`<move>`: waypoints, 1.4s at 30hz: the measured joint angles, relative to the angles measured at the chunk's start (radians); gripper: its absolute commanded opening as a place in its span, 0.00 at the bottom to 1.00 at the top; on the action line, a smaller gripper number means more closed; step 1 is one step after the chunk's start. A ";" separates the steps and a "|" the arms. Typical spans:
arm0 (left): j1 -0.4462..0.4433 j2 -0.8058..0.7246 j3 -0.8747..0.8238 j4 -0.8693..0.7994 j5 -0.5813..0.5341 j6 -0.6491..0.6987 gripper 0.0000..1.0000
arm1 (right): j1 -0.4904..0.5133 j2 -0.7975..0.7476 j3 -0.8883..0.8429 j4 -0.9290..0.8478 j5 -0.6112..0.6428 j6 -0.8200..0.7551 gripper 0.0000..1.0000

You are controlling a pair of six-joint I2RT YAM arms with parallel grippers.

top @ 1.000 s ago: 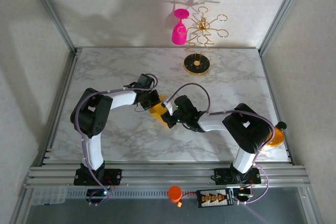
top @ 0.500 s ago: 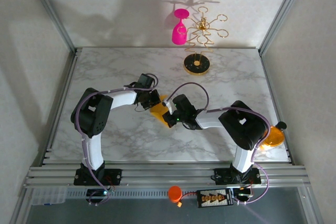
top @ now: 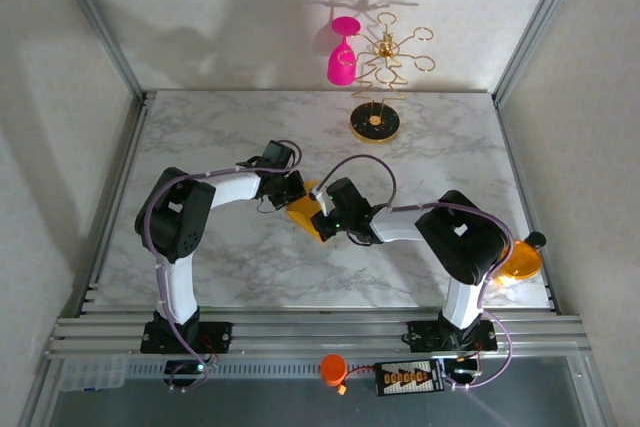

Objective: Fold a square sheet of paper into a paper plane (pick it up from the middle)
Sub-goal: Third fold the triangle at the center of the table.

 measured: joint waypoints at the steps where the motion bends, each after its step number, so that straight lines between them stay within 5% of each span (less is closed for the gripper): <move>1: 0.000 0.000 0.000 0.000 0.000 0.000 0.07 | 0.000 0.001 0.002 -0.003 0.000 0.000 0.00; 33: 0.000 0.000 0.000 0.001 0.000 0.000 0.07 | 0.000 0.008 0.023 -0.050 0.026 0.015 0.00; 42: 0.005 -0.016 0.005 -0.019 -0.001 -0.010 0.17 | 0.000 0.019 0.034 -0.049 0.026 0.014 0.00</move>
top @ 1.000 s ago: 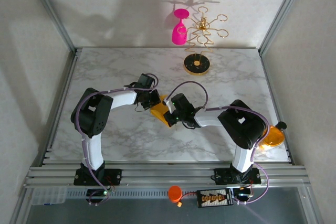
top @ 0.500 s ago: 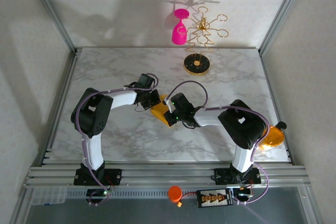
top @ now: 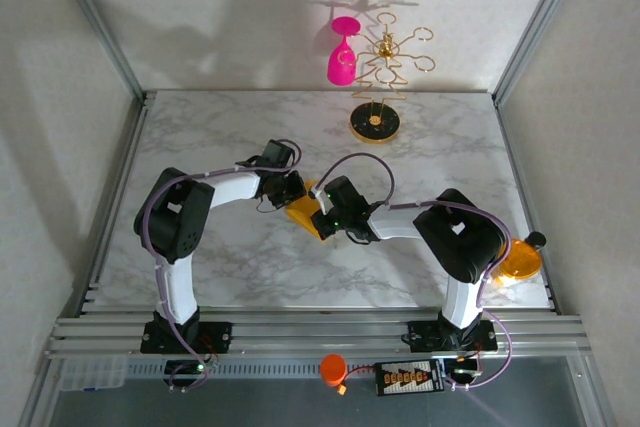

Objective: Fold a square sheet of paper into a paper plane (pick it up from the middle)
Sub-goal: Third fold the triangle at the center of the table.

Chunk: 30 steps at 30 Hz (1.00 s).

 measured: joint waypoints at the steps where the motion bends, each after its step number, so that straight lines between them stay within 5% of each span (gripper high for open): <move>1: 0.003 -0.013 -0.002 -0.003 0.000 -0.007 0.17 | 0.000 0.001 0.001 0.000 0.000 0.000 0.00; 12: 0.019 -0.246 -0.200 0.108 -0.004 -0.183 0.13 | 0.000 0.013 0.015 0.000 -0.001 0.000 0.00; 30: -0.061 -0.214 -0.309 0.242 0.019 -0.333 0.11 | 0.000 0.023 0.028 0.000 -0.002 0.003 0.00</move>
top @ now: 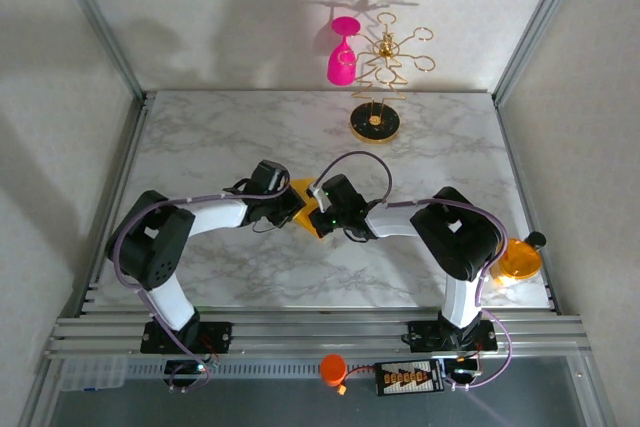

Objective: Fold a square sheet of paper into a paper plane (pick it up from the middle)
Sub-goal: Third fold the triangle at the center of the table.

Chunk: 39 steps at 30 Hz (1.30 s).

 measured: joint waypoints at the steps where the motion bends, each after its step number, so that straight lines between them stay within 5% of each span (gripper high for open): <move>1: -0.001 0.005 0.000 0.003 0.000 0.000 0.11 | 0.000 0.000 0.000 0.000 0.000 0.000 0.00; 39: -0.003 0.019 -0.047 0.014 -0.019 0.001 0.09 | 0.000 0.016 0.021 -0.003 -0.002 0.019 0.00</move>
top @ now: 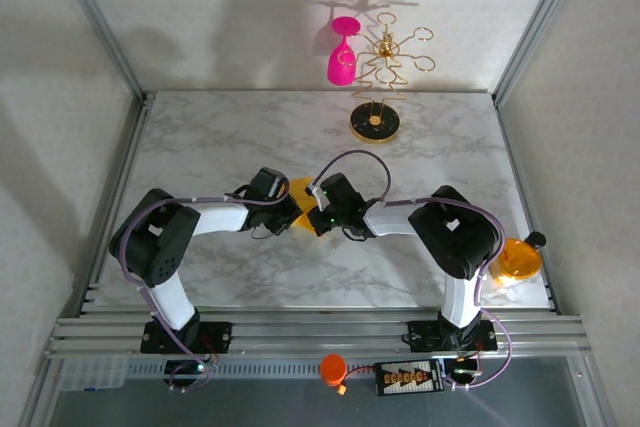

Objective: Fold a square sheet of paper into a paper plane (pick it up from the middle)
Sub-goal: Third fold the triangle at the center of the table.

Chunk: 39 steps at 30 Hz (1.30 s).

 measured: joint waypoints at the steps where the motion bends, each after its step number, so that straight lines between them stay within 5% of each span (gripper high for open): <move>1: 0.000 0.000 0.000 0.000 0.000 0.000 0.10 | 0.000 0.000 0.000 0.000 0.000 0.000 0.01; 12: 0.000 0.000 0.000 0.000 0.000 0.000 0.08 | -0.007 0.000 0.021 -0.046 -0.025 0.014 0.13; 18: 0.000 0.000 0.000 0.000 0.000 0.000 0.07 | -0.037 -0.006 0.066 -0.133 -0.069 0.080 0.34; 22: 0.000 0.000 0.000 0.000 0.000 0.000 0.07 | -0.084 -0.051 0.091 -0.182 -0.076 0.130 0.39; 32: 0.000 0.000 0.000 0.000 0.000 0.000 0.07 | -0.097 -0.098 0.101 -0.229 -0.252 0.135 0.10; 39: 0.000 0.001 0.000 -0.001 0.000 -0.001 0.05 | -0.090 -0.056 0.103 -0.255 -0.372 0.107 0.03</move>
